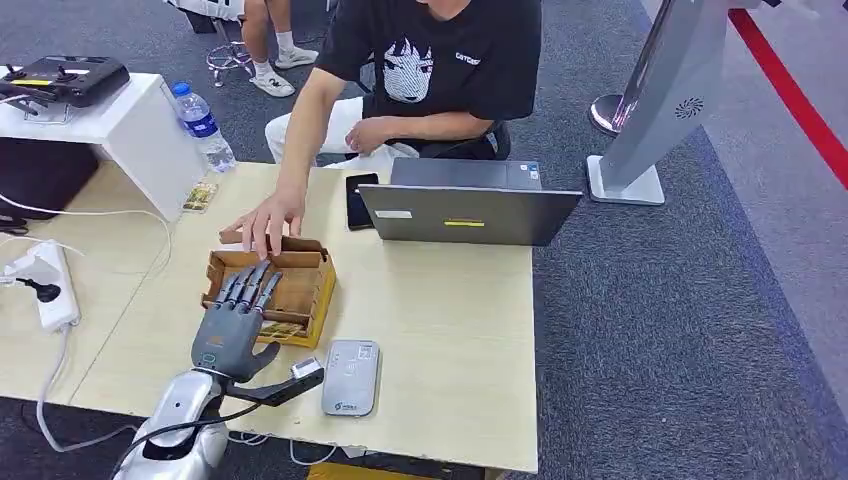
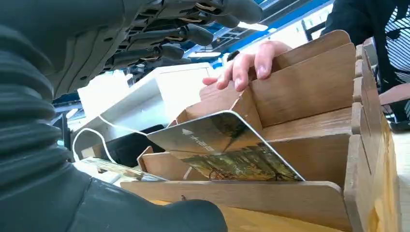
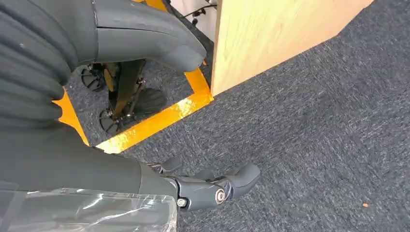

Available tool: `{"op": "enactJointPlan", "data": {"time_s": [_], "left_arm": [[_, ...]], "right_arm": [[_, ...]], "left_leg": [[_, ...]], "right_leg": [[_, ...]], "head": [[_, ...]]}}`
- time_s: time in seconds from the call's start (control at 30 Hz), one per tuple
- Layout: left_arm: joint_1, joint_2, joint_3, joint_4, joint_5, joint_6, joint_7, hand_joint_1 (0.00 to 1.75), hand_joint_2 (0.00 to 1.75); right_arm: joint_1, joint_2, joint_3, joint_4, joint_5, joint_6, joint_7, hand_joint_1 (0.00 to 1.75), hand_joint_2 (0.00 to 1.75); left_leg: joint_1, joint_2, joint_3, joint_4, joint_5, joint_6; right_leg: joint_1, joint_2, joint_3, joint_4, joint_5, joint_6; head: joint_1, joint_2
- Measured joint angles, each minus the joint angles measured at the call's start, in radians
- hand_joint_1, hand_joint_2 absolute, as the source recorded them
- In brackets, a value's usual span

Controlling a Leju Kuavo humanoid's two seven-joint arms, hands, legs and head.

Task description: Pass the card to the sensor for recognition and then transmit it.

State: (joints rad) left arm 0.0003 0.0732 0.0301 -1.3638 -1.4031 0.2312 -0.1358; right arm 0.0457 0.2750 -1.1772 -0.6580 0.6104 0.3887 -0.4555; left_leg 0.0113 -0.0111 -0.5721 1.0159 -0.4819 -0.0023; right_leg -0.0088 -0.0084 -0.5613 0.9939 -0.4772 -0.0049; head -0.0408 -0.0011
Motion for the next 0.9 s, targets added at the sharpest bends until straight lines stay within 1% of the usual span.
{"op": "enactJointPlan", "data": {"time_s": [0.9], "left_arm": [[0.0, 0.0, 0.0, 0.0, 0.0, 0.0, 0.0, 0.0, 1.75]], "right_arm": [[0.0, 0.0, 0.0, 0.0, 0.0, 0.0, 0.001, 0.0, 1.75]], "left_leg": [[0.0, 0.0, 0.0, 0.0, 0.0, 0.0]], "right_leg": [[0.0, 0.0, 0.0, 0.0, 0.0, 0.0]], "head": [[0.0, 0.0]]}}
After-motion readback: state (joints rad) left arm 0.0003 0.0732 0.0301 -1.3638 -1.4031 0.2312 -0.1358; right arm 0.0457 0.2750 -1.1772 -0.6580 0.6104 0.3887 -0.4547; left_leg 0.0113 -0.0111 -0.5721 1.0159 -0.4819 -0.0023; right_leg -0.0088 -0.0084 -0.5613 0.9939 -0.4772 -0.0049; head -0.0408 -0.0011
